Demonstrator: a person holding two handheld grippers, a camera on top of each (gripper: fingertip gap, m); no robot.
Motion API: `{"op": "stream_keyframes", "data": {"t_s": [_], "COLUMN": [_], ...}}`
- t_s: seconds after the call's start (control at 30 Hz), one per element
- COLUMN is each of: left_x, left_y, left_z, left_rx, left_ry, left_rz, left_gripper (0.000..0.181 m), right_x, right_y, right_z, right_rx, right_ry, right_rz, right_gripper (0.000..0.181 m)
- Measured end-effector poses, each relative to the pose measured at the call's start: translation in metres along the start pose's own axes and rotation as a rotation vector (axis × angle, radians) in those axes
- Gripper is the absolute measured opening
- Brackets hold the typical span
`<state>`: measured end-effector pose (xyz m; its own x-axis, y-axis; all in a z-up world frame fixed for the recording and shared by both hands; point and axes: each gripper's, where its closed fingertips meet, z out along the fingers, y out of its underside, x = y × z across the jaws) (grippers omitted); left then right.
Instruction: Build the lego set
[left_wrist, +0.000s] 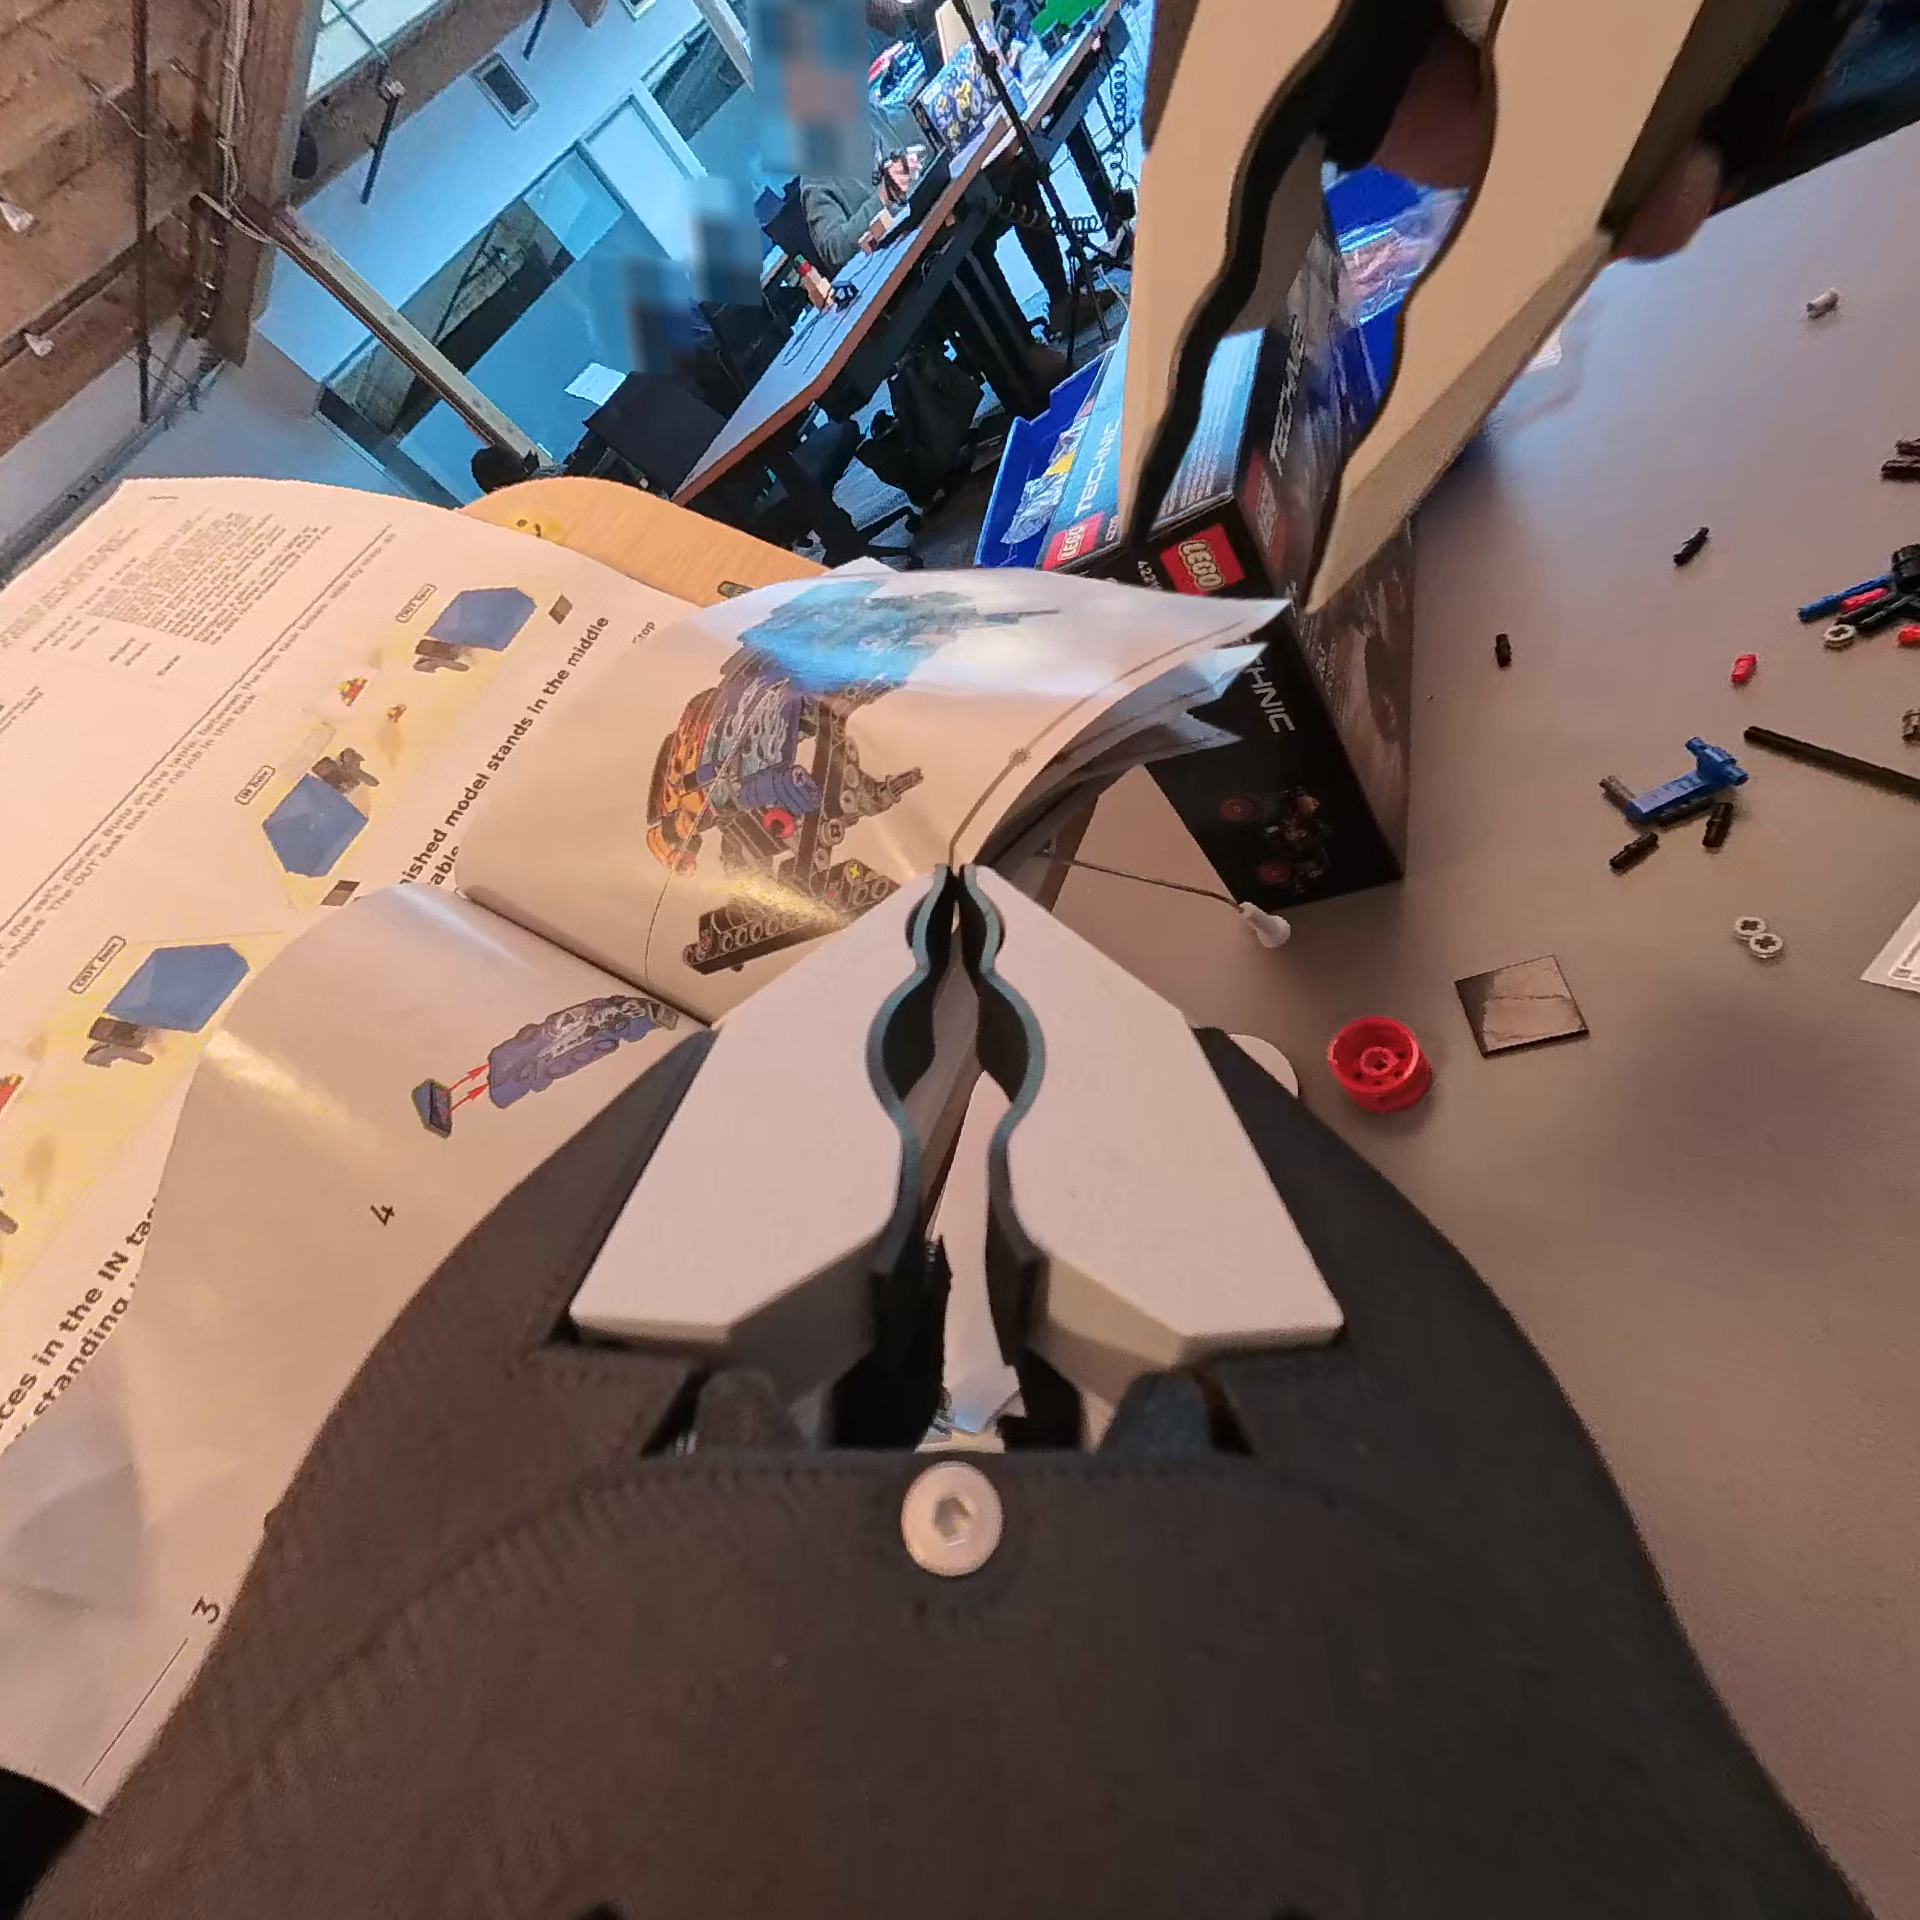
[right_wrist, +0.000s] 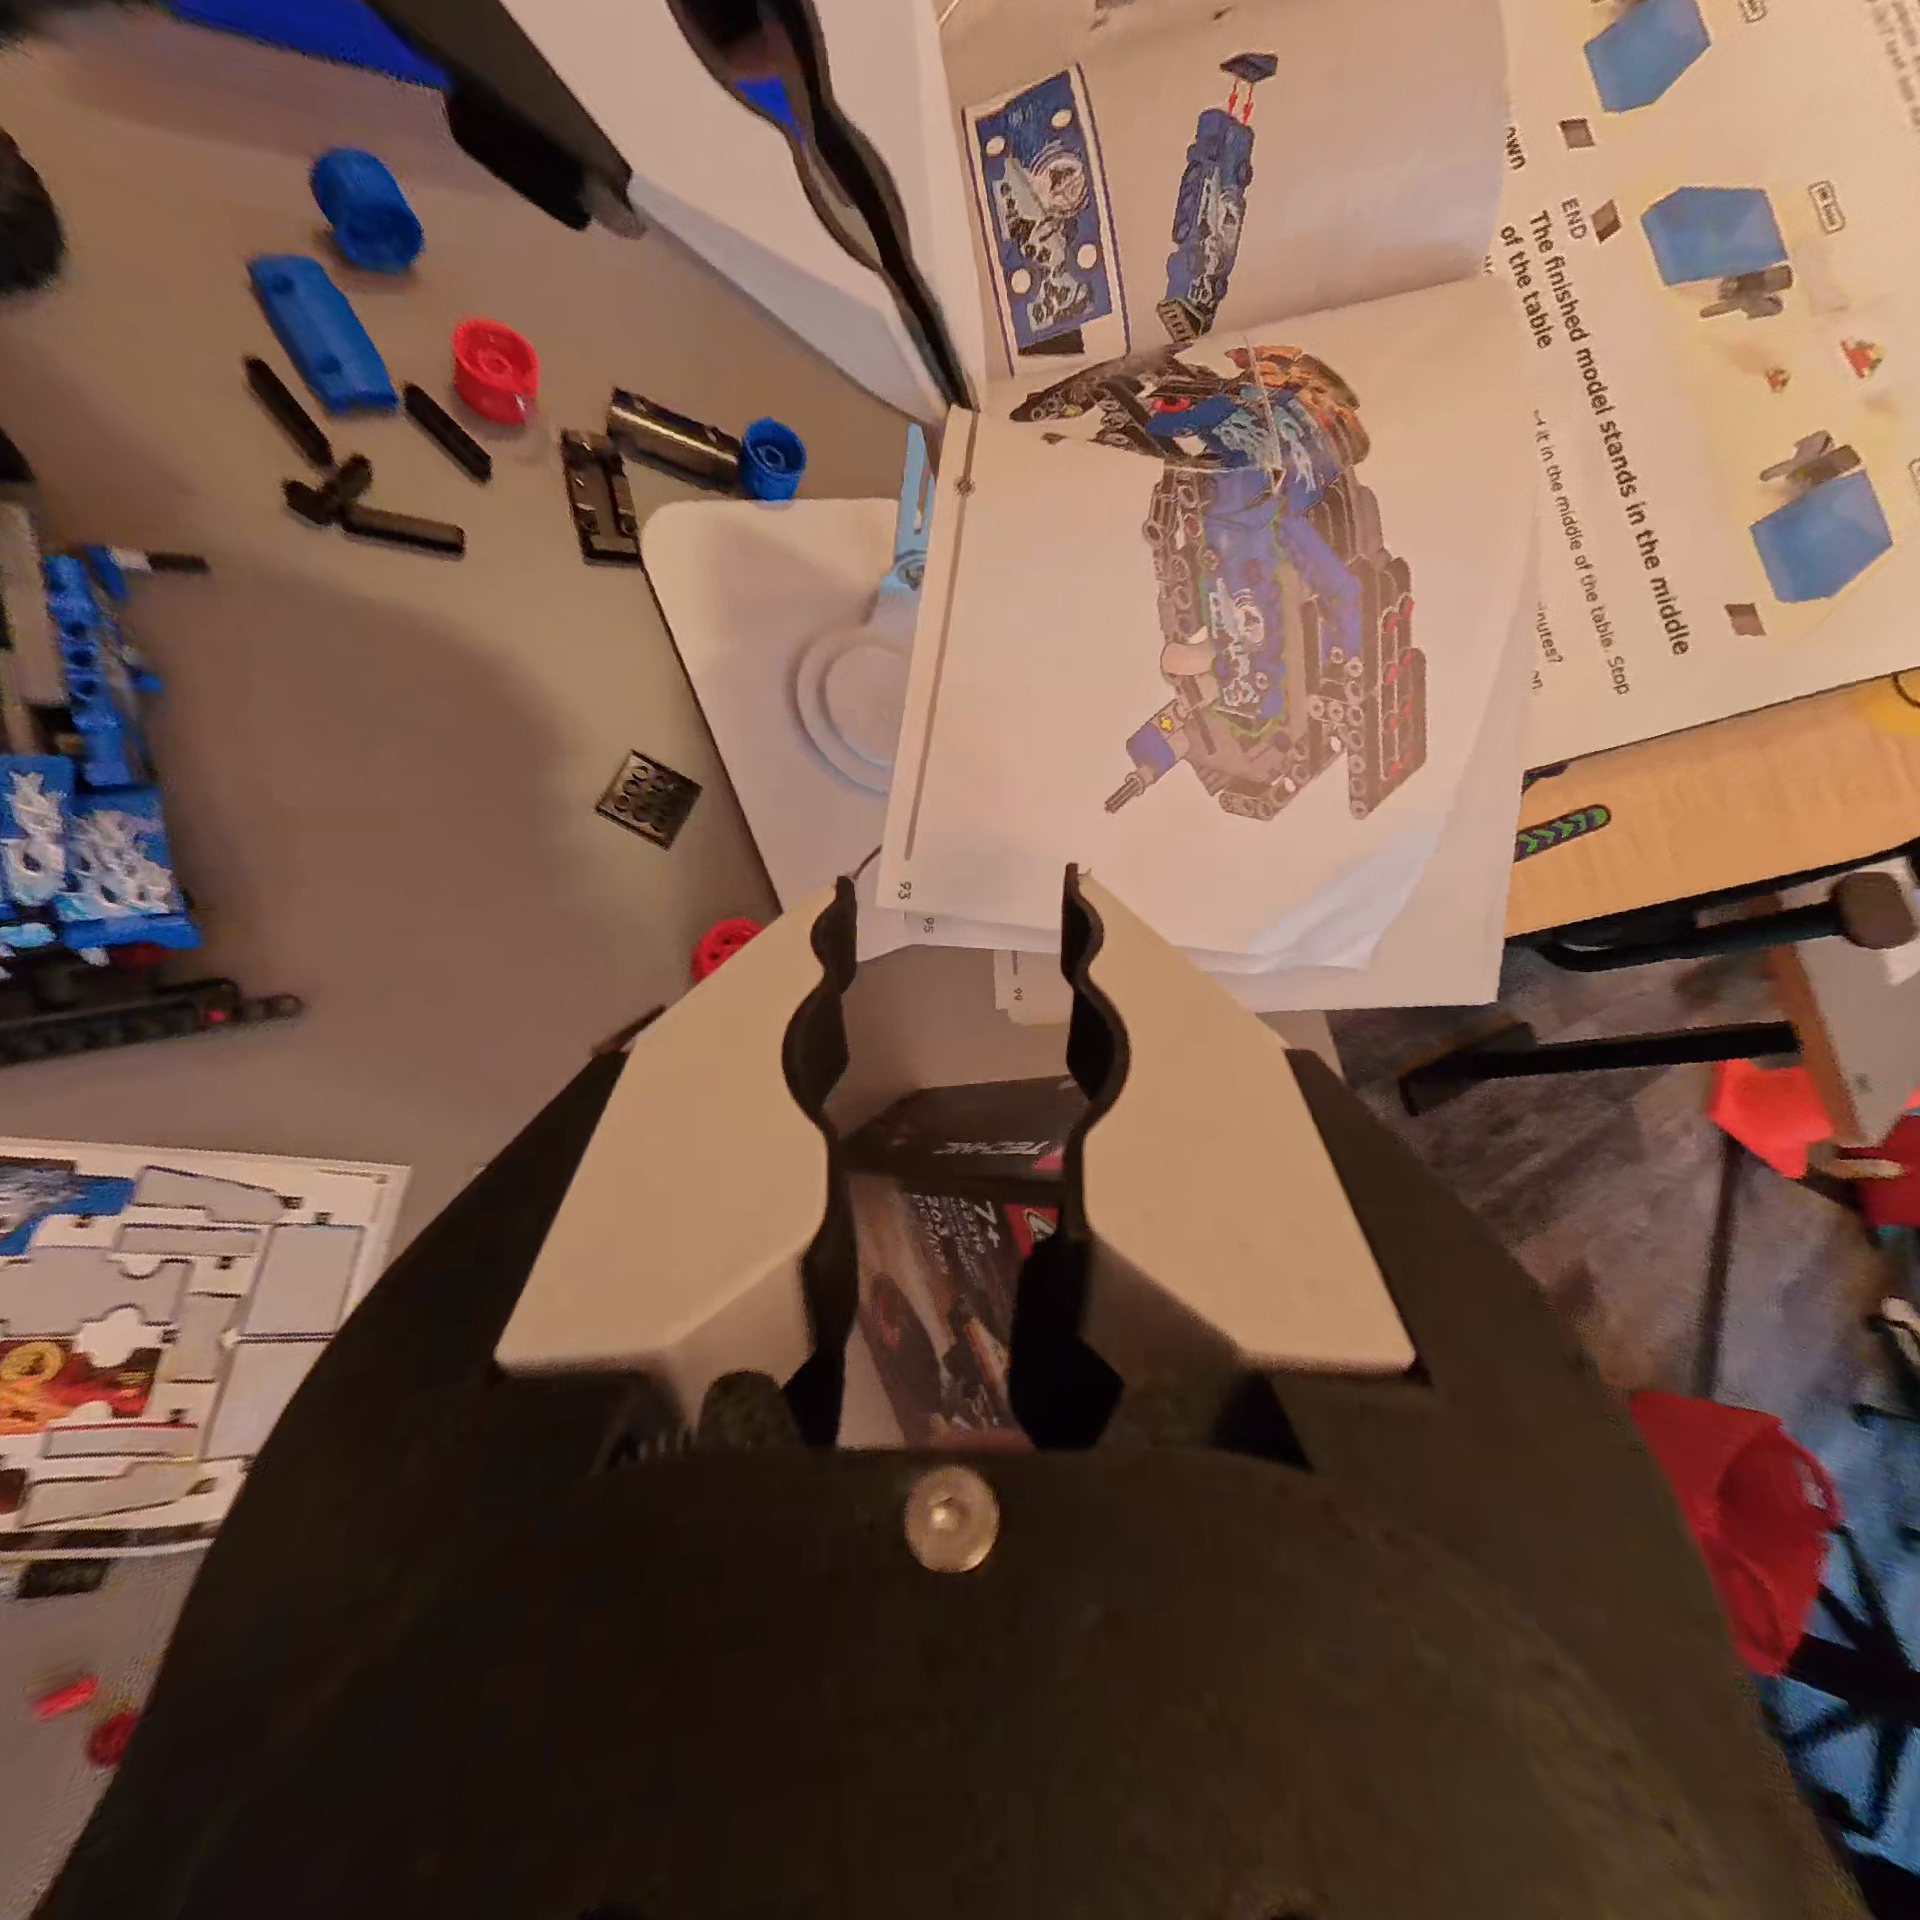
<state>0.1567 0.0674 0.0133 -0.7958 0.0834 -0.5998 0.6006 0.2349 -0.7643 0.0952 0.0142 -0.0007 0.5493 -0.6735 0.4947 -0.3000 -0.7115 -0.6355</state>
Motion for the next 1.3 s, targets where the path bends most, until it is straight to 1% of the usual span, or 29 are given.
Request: {"op": "stream_keyframes", "data": {"t_s": [0.1, 0.2, 0.27, 0.33, 0.4, 0.47, 0.67, 0.73, 0.87, 0.93, 1.07, 1.13, 1.2, 1.3], "left_x": [0.000, -0.001, -0.001, -0.001, -0.001, -0.001, -0.002, -0.003, -0.001, -0.005, -0.017, -0.028, -0.039, -0.047], "left_y": [0.000, 0.000, 0.000, 0.000, -0.001, -0.001, -0.001, 0.000, 0.000, -0.002, -0.017, -0.021, -0.022, -0.013], "left_z": [0.000, 0.000, 0.000, 0.000, -0.001, -0.001, -0.003, -0.003, -0.005, -0.008, -0.018, -0.022, -0.025, -0.029], "left_rx": [-0.002, 0.006, 0.009, 0.010, 0.011, 0.011, 0.008, 0.003, -0.018, -0.012, 0.034, 0.038, 0.032, 0.014], "left_ry": [-0.002, 0.000, 0.002, 0.003, 0.003, 0.003, 0.005, 0.002, 0.024, 0.011, -0.055, -0.131, -0.211, -0.236], "left_rz": [-0.003, -0.016, -0.021, -0.023, -0.024, -0.026, -0.027, -0.024, -0.028, -0.035, -0.039, -0.017, 0.017, 0.009], "left_gripper": [0.000, 0.000, 0.000, 0.000, 0.000, 0.000, 0.002, 0.010, 0.039, 0.051, 0.059, 0.057, 0.046, 0.031], "right_x": [0.004, -0.001, 0.002, 0.004, 0.005, 0.006, 0.013, 0.015, 0.022, 0.026, 0.027, 0.027, 0.025, 0.027], "right_y": [0.004, -0.001, -0.002, -0.001, -0.001, -0.003, -0.015, -0.022, -0.040, -0.051, -0.075, -0.089, -0.104, -0.127], "right_z": [0.007, 0.010, 0.008, 0.008, 0.009, 0.008, 0.000, -0.004, -0.011, -0.013, -0.009, -0.005, -0.001, 0.007], "right_rx": [-0.029, -0.005, -0.003, -0.013, -0.010, 0.003, 0.038, 0.050, 0.066, 0.069, 0.079, 0.098, 0.123, 0.182], "right_ry": [0.064, 0.070, 0.109, 0.133, 0.145, 0.157, 0.212, 0.227, 0.277, 0.311, 0.331, 0.338, 0.340, 0.359], "right_rz": [-0.061, -0.088, -0.107, -0.121, -0.126, -0.129, -0.154, -0.166, -0.207, -0.239, -0.289, -0.311, -0.327, -0.300], "right_gripper": [0.037, 0.036, 0.026, 0.021, 0.013, 0.000, 0.000, 0.000, 0.000, 0.000, 0.000, 0.000, 0.000, 0.000]}}
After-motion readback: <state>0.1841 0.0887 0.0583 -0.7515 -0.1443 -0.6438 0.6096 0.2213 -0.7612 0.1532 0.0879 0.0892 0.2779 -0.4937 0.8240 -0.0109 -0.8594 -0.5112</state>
